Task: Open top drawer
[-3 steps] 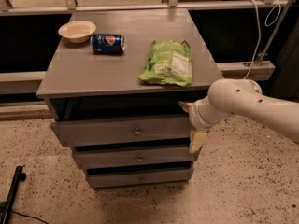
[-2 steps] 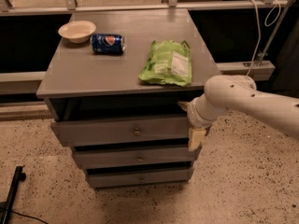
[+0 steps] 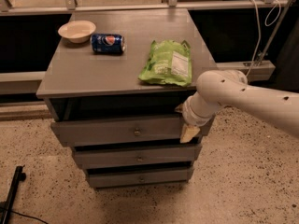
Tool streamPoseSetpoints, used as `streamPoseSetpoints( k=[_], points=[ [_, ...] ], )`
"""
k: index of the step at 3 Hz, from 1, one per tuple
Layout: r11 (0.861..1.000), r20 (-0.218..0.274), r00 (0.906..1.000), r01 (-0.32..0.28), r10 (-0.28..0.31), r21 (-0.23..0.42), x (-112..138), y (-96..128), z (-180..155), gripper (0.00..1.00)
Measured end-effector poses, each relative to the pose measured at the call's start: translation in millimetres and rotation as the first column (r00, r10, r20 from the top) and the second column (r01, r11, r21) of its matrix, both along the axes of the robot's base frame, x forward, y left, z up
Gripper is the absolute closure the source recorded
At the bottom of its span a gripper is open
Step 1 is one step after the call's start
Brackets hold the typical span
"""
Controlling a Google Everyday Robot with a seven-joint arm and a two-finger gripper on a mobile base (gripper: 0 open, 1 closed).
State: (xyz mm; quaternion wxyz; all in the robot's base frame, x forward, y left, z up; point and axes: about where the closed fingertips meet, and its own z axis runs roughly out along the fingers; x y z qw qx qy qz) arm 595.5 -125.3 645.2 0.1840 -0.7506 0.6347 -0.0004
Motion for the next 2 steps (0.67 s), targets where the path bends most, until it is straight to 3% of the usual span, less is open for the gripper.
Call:
streamPoseSetpoints(
  k=[1, 2],
  points=[
    [1.000, -0.046, 0.9989, -0.008, 0.007, -0.023, -31.7, 5.9, 13.4, 0.44],
    [1.000, -0.057, 0.9984, -0.009, 0.007, -0.028, -37.3, 6.3, 19.1, 0.44]
  ],
)
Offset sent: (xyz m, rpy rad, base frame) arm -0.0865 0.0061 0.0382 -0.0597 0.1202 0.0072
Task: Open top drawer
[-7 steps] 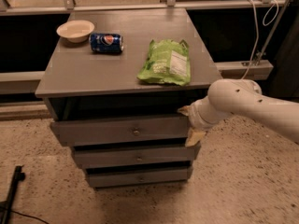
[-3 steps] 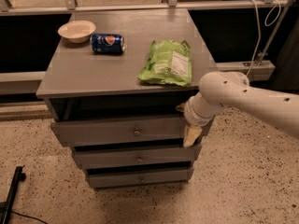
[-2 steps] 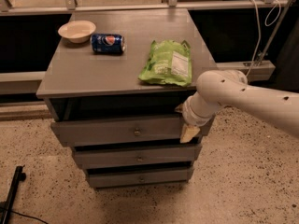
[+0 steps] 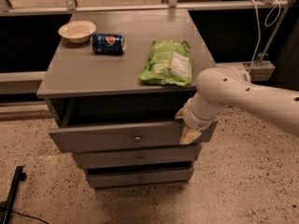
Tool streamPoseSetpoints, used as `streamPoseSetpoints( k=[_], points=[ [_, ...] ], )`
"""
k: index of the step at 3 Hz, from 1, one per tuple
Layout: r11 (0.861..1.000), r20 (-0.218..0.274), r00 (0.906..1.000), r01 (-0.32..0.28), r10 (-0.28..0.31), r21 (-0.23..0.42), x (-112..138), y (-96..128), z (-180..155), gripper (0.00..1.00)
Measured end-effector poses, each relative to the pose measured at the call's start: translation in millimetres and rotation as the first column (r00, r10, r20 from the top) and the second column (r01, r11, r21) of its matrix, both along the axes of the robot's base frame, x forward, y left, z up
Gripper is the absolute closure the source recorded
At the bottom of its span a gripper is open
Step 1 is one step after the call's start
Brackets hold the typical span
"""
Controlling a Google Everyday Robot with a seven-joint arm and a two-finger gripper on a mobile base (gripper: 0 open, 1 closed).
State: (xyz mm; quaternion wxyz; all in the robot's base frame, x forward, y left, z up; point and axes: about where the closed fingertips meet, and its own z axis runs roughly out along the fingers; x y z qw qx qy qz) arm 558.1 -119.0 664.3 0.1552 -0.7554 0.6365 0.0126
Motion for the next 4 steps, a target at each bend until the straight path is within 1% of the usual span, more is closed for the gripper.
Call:
streamPoseSetpoints(
  k=[2, 3, 4],
  points=[
    [1.000, -0.013, 0.9999, -0.004, 0.004, -0.007, -6.8, 0.7, 8.0, 0.43],
    [1.000, -0.013, 0.9999, -0.004, 0.004, -0.007, -6.8, 0.7, 8.0, 0.24],
    [1.000, -0.013, 0.9999, -0.004, 0.004, -0.007, -6.8, 0.7, 8.0, 0.02]
  ],
)
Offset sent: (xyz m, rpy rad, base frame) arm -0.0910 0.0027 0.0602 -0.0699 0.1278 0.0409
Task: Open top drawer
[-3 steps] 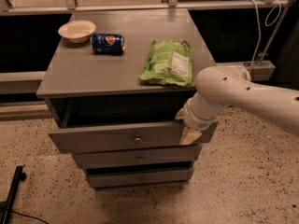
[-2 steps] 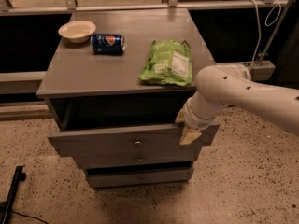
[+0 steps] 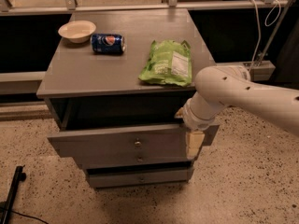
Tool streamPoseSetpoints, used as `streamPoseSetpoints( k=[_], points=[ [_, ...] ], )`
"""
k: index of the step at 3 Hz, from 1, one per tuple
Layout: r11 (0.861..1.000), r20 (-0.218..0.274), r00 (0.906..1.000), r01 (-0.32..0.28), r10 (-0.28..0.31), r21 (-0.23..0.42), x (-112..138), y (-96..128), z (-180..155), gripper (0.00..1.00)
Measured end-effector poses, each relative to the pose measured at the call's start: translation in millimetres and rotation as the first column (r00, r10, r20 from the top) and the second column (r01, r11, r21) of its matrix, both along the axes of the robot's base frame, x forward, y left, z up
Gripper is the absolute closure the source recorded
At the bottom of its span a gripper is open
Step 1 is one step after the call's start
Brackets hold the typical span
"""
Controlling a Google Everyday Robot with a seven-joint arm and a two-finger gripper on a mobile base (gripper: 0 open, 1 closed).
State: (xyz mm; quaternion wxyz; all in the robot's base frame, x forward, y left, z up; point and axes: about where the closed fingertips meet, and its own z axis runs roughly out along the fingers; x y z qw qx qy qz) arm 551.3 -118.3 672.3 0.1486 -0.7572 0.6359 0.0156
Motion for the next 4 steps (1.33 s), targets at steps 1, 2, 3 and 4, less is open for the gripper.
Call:
streamPoseSetpoints(
  k=[1, 2, 3, 4],
  points=[
    [1.000, -0.001, 1.0000, 0.000, 0.000, 0.000, 0, 0, 0, 0.00],
    [1.000, -0.055, 0.9985, -0.003, 0.002, -0.015, 4, -1, -13, 0.00],
    [1.000, -0.123, 0.9924, 0.008, -0.008, -0.006, 8, -7, -32, 0.16],
    [1.000, -0.182, 0.9833, -0.010, 0.011, 0.003, 0, -5, -35, 0.26]
  ],
)
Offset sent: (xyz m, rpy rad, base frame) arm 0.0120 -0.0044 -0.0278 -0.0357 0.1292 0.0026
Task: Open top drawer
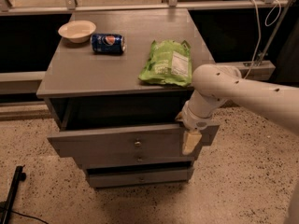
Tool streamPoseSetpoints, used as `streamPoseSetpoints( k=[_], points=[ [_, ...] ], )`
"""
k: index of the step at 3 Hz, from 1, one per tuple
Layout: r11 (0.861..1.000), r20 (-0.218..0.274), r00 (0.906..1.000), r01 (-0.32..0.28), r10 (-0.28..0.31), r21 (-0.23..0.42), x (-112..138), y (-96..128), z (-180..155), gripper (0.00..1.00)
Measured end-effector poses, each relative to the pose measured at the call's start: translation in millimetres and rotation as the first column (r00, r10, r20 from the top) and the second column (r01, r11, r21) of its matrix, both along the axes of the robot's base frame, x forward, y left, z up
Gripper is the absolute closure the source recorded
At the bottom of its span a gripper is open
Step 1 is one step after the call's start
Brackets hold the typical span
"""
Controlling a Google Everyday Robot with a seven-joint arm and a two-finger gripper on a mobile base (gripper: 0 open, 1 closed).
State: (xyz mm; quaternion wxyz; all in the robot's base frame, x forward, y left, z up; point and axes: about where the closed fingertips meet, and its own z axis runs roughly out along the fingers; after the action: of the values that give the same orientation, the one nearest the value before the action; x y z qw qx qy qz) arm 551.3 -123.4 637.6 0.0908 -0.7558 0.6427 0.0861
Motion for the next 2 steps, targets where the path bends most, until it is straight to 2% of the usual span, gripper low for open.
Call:
streamPoseSetpoints(
  k=[1, 2],
  points=[
    [0.999, -0.072, 0.9963, -0.047, 0.047, -0.011, -25.1, 10.2, 4.3, 0.27],
    [0.998, -0.089, 0.9944, -0.058, 0.056, -0.014, -31.4, 12.5, 7.7, 0.26]
  ],
)
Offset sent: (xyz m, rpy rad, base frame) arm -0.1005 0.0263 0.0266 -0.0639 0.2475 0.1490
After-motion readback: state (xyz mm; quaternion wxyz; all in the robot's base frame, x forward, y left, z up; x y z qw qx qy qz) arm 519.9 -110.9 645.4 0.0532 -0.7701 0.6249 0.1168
